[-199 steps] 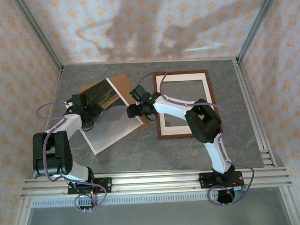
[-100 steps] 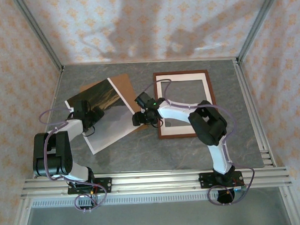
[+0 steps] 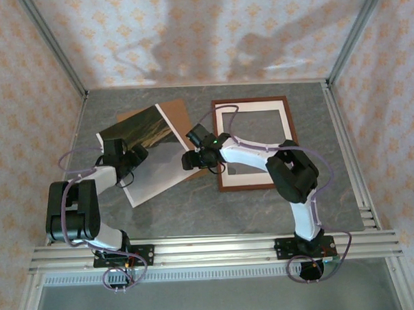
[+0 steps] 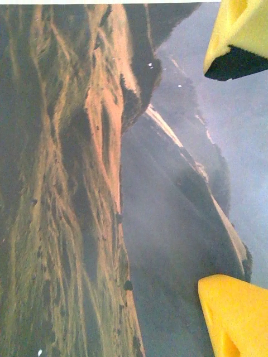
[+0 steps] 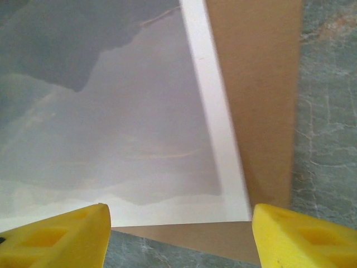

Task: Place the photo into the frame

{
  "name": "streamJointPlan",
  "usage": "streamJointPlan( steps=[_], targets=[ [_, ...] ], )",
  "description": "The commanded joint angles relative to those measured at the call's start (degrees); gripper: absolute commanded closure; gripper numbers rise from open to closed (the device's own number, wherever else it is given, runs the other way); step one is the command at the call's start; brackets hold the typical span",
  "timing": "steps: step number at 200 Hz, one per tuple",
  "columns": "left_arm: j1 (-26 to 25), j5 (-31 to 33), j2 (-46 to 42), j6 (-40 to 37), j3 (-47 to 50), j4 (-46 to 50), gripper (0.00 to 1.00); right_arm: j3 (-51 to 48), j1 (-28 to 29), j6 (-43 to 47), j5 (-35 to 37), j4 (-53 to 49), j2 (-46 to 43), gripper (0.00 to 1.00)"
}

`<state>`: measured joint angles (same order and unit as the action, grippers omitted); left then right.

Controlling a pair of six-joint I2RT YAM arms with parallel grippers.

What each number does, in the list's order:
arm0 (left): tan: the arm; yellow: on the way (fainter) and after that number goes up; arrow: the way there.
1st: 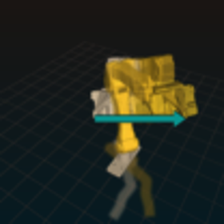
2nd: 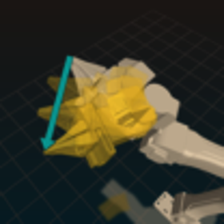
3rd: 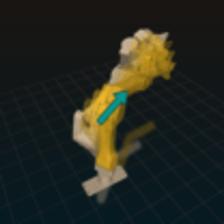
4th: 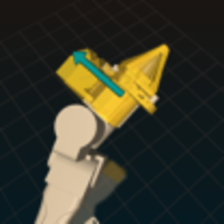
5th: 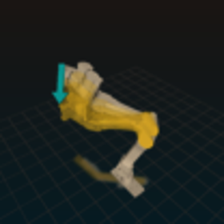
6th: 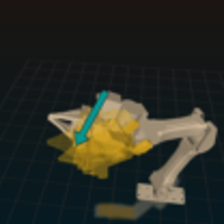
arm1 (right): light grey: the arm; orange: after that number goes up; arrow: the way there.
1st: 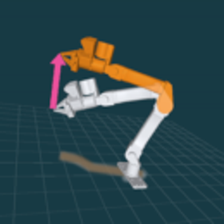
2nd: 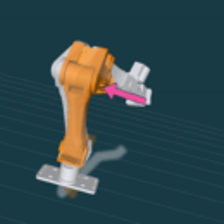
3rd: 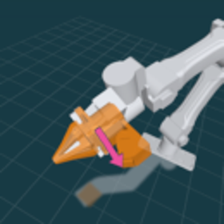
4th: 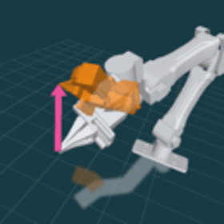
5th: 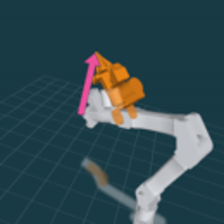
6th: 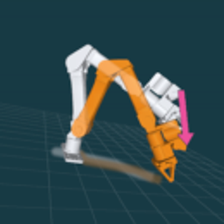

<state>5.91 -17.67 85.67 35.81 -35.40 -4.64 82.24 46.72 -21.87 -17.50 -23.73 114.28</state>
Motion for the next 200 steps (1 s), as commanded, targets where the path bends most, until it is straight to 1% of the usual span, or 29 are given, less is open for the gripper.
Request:
streamJointPlan(
  steps=[1, 56, 95, 111, 131, 150, 160, 179, 200],
  targets=[
    [-2.1, -3.9, 1.3, 1.4, 1.2, 1.6, 0.09, 1.1, 0.3, -0.4, -0.2, 1.4, 1.9, 0.34],
    [-5.6, -4.3, 1.5, 2.2, -0.8, 1.8, 0.09, -2.4, 0.7, -1.0, -1.4, 2.4, 1.8, 0.39],
    [-5.9, -3.5, -0.8, 2.4, -1.3, 3.4, 0.09, -4.5, 1.4, -1.0, -3.3, 3.2, 0.7, 0.44],
    [-5.9, -1.1, -3.3, 1.4, -1.8, 5.4, 0.09, -4.8, 1.4, -0.2, -2.3, 3.4, -1.2, 0.44],
    [-5.8, 5.4, -7.4, -0.5, -2.4, 9.3, 0.07, -3.8, 1.3, 1.5, 0.6, 3.4, -3.0, 0.42],
    [-5.3, 13.0, -11.0, -1.5, -2.3, 13.1, 0.04, -2.2, 1.3, 1.8, 2.4, 3.5, -2.3, 0.36],
    [-4.6, 15.6, -12.1, -1.5, -1.9, 14.3, 0.03, -0.8, 1.0, 1.9, 3.2, 3.5, -1.2, 0.33],
    [-2.0, 16.1, -12.6, -1.5, -1.1, 14.7, 0.02, 2.3, 0.5, 2.1, 4.2, 3.8, 1.6, 0.32],
    [0.7, 14.4, -10.0, -1.7, -2.1, 14.5, 0.02, 6.5, -0.3, 1.9, 3.8, 4.0, 5.5, 0.32]
  ],
)
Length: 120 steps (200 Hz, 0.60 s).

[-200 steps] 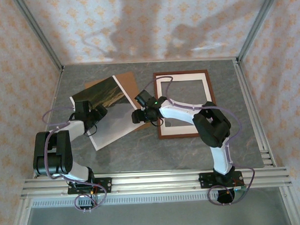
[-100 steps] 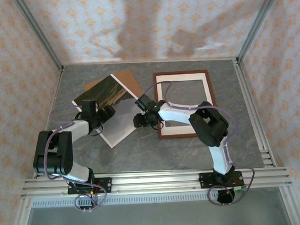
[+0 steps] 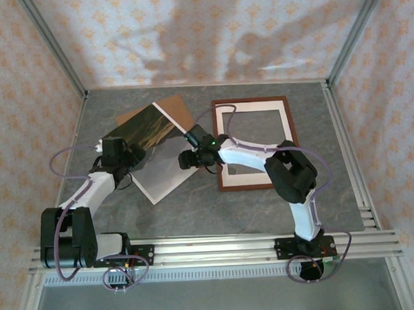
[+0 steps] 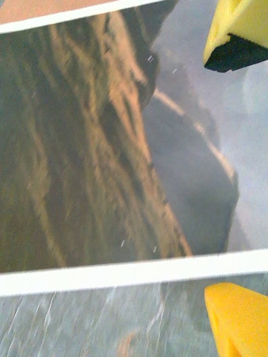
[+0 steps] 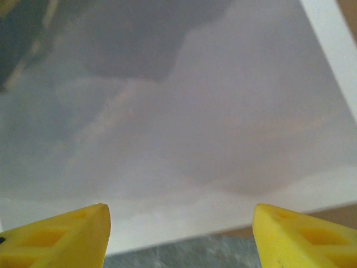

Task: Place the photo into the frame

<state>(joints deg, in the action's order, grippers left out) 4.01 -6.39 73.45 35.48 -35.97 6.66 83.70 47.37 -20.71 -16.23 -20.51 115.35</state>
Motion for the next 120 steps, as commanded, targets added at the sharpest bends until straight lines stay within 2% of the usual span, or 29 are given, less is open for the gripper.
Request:
streamJointPlan(
  steps=[1, 54, 81, 120],
  targets=[
    [2.7, 3.1, 2.4, -1.4, -1.6, 3.2, 0.02, 5.2, -0.9, 0.8, 2.5, 0.8, 4.6, 0.32],
    [3.9, -3.9, 10.9, -0.9, -5.7, 0.2, 0.05, 12.6, -1.4, 0.9, 0.7, -0.5, 12.6, 0.38],
    [3.8, -5.8, 12.5, -0.8, -4.8, -1.0, 0.06, 10.5, -1.4, -0.1, -0.4, 0.7, 12.9, 0.4],
    [3.7, -4.7, 12.7, -0.8, -2.2, -1.4, 0.06, 6.8, -1.4, -1.1, -0.9, 2.1, 12.2, 0.42]
  ],
)
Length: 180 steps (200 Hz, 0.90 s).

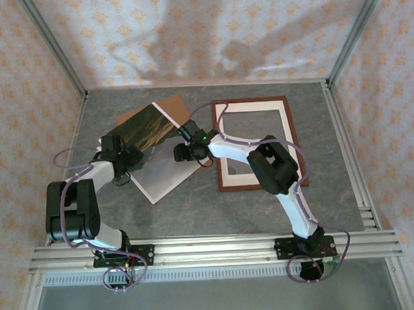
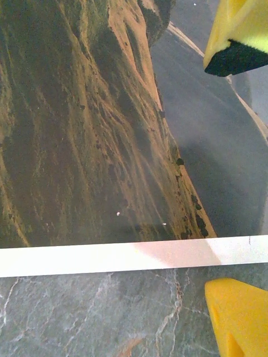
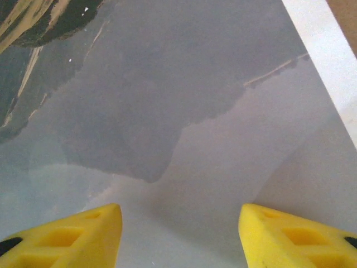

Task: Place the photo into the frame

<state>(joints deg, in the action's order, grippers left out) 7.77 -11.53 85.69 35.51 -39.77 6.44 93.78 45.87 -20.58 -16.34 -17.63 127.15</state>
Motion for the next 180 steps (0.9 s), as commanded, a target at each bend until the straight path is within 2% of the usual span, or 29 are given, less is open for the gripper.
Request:
streamJointPlan(
  steps=[1, 38, 104, 180],
  targets=[
    [0.0, 0.4, 0.4, -0.8, 1.8, -1.1, 0.06, -3.3, 0.1, -1.3, -0.8, -0.7, 0.3, 0.42],
    [0.0, -0.6, 0.9, 0.2, 3.9, -2.7, 0.06, -4.3, 0.1, -1.7, -0.8, -0.2, 0.3, 0.42],
    [-0.2, -12.2, 3.7, 2.0, 4.0, -11.7, 0.11, -4.1, 0.1, -1.9, -0.9, -0.1, 0.5, 0.43],
    [-1.8, -14.7, 5.4, 2.5, 3.0, -15.3, 0.19, -3.6, 0.1, -1.8, -1.0, -0.2, 1.2, 0.43]
  ],
)
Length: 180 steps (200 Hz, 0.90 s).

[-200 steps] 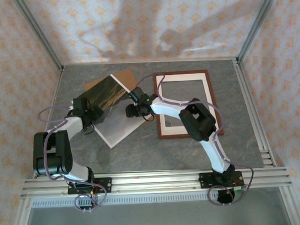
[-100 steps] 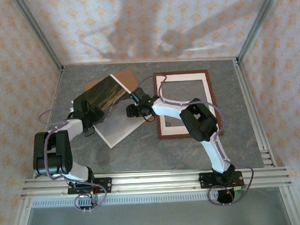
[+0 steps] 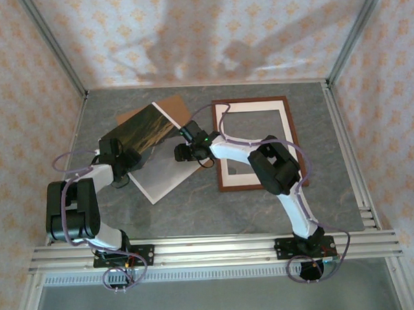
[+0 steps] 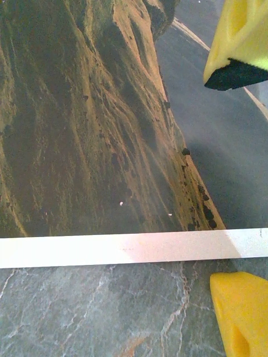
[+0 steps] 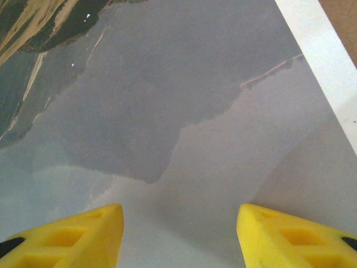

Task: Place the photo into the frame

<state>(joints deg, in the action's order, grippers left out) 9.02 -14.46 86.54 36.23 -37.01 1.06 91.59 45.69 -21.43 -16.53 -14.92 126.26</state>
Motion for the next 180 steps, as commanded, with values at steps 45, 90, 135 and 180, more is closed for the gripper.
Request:
streamJointPlan(
  steps=[45, 90, 135, 180],
  targets=[
    [-3.3, -12.5, 4.1, 2.1, 0.1, -11.9, 0.24, -0.8, 0.3, -0.9, -1.0, -3.2, 2.7, 0.43],
    [-3.4, -12.8, 2.7, 2.3, 0.0, -12.6, 0.27, -0.1, 0.3, -0.8, -1.1, -3.3, 3.2, 0.43],
    [-3.3, -13.9, 2.4, 3.1, 0.1, -14.4, 0.28, 0.4, 0.3, -0.8, -1.2, -3.7, 3.5, 0.43],
    [-3.3, -14.1, 1.0, 3.8, 0.5, -14.7, 0.27, 0.5, 0.3, -0.7, -1.2, -3.8, 3.6, 0.43]
  ],
)
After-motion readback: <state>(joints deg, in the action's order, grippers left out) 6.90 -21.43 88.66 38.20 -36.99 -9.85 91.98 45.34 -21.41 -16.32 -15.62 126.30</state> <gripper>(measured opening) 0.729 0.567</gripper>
